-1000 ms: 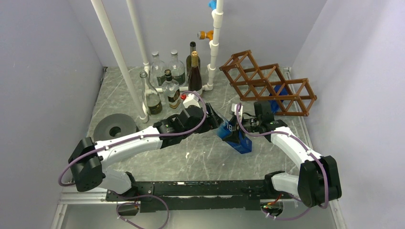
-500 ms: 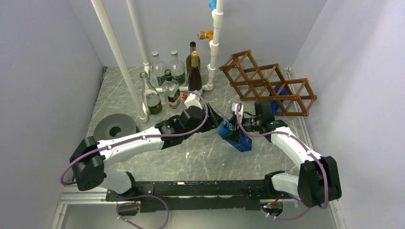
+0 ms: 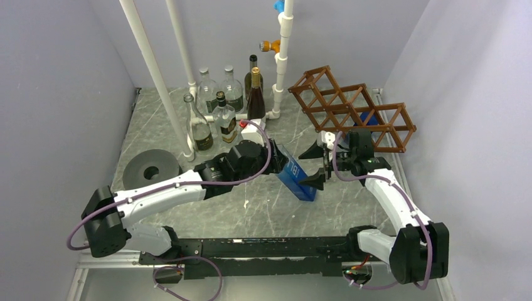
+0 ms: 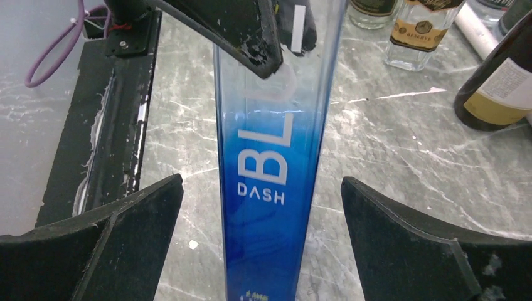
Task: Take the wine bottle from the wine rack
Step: Pick up the wine bottle from the wine rack, then place the wine bottle at the center of the board.
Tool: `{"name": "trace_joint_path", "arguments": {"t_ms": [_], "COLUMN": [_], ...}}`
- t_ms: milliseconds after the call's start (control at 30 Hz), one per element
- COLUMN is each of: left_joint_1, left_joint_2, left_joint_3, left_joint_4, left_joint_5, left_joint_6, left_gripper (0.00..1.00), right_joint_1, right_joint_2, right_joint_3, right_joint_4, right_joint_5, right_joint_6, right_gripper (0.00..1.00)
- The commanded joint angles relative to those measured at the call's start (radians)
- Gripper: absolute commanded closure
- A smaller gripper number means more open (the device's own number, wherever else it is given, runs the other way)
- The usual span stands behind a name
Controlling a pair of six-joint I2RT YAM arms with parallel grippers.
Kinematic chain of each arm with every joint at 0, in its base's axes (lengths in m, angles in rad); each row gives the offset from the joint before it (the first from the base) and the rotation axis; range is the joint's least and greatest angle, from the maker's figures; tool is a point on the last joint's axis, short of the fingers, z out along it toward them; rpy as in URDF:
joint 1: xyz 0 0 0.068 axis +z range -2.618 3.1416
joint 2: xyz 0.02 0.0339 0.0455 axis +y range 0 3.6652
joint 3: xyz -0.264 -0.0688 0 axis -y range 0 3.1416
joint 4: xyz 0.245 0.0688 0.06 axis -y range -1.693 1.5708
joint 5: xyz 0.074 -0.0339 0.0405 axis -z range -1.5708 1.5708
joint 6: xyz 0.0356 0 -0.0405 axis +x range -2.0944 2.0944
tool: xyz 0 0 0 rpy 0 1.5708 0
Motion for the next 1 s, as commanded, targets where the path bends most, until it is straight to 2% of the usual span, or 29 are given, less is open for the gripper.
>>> {"name": "trace_joint_path", "arguments": {"t_ms": [0,233,400,633,800,967], "left_joint_1": [-0.003,0.008,0.023,0.109,0.227,0.302], "left_joint_2": [-0.11,-0.183,-0.209,-0.262,-0.278,-0.263], "left_joint_3": [0.023,0.047,0.103,0.122,0.135,0.181], "left_joint_4": [0.119,0.078,-0.033,-0.041,-0.058,-0.103], "left_joint_5": [-0.038,-0.08,-0.087,0.088,0.223,0.248], "left_joint_6": [0.13,0.351,0.514,0.707,0.741,0.787], "left_gripper": [1.0,1.0,1.0,1.0,1.0,1.0], "right_joint_1": [-0.041,-0.066,-0.073,-0.08,-0.081,-0.082], "right_joint_2": [-0.038,-0.046,-0.045,-0.043,-0.044,-0.045], "right_joint_3": [0.053,0.057,0.049,0.04,0.038,0.034], "right_joint_4": [-0.104,-0.135,-0.127,-0.119,-0.119,-0.117], "right_joint_5": [-0.133,-0.134,-0.128,-0.12,-0.117,-0.112], "right_joint_6": [-0.118,-0.153,-0.153,-0.154,-0.158,-0.16], "right_gripper": [0.0,0.0,0.0,0.0,0.0,0.0]}}
